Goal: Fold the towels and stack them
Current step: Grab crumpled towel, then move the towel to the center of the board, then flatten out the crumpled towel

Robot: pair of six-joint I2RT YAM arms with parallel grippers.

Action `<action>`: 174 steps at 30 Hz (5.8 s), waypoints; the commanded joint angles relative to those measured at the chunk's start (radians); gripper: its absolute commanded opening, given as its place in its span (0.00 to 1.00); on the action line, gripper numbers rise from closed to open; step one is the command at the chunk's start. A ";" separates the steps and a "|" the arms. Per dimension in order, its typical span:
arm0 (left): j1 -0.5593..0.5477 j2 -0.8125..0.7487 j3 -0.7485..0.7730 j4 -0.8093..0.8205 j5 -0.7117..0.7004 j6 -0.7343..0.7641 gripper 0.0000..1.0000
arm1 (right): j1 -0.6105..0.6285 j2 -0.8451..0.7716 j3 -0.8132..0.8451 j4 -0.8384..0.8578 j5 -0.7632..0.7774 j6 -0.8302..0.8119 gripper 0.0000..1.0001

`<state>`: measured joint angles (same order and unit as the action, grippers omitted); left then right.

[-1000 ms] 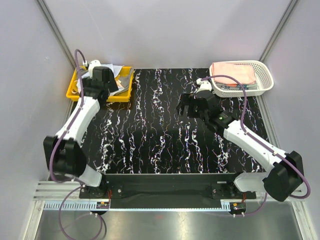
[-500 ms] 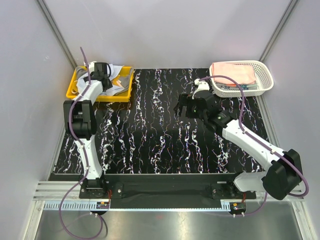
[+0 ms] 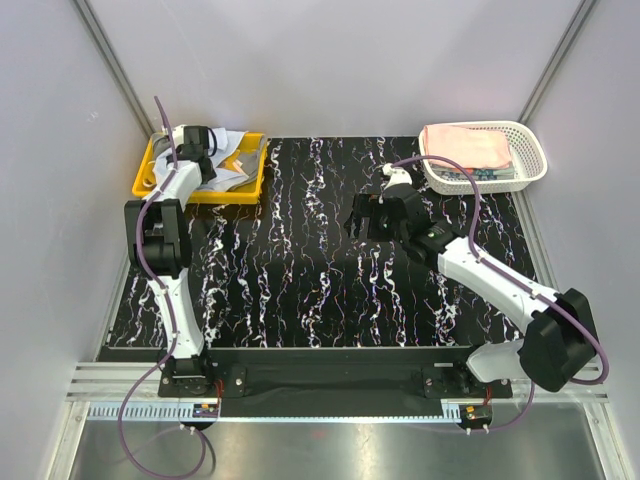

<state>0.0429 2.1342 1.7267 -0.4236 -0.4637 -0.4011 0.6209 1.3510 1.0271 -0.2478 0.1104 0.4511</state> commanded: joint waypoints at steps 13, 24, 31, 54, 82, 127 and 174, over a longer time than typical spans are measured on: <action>0.008 0.023 0.019 0.059 -0.001 -0.028 0.49 | 0.000 0.028 0.001 0.058 -0.031 0.015 1.00; 0.011 0.041 0.050 0.040 0.022 -0.030 0.16 | 0.000 0.053 0.007 0.062 -0.041 0.018 1.00; 0.014 0.021 0.047 0.042 0.031 -0.025 0.04 | 0.000 0.059 0.010 0.056 -0.040 0.017 1.00; 0.037 0.009 -0.003 0.039 0.120 -0.062 0.25 | -0.001 0.077 0.010 0.062 -0.044 0.017 1.00; -0.133 -0.348 0.057 0.065 0.140 0.024 0.00 | -0.001 0.066 0.079 0.035 0.011 -0.025 1.00; -0.680 -0.642 -0.535 0.100 0.296 -0.216 0.46 | -0.066 0.327 0.168 -0.087 0.124 0.093 0.83; -0.483 0.158 0.122 -0.106 0.659 0.116 0.06 | 0.057 0.545 0.243 -0.136 0.308 0.093 0.58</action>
<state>-0.4465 2.3329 1.8774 -0.5621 0.2199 -0.2718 0.6716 1.9015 1.2572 -0.3878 0.3569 0.5529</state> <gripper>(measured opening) 0.073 0.595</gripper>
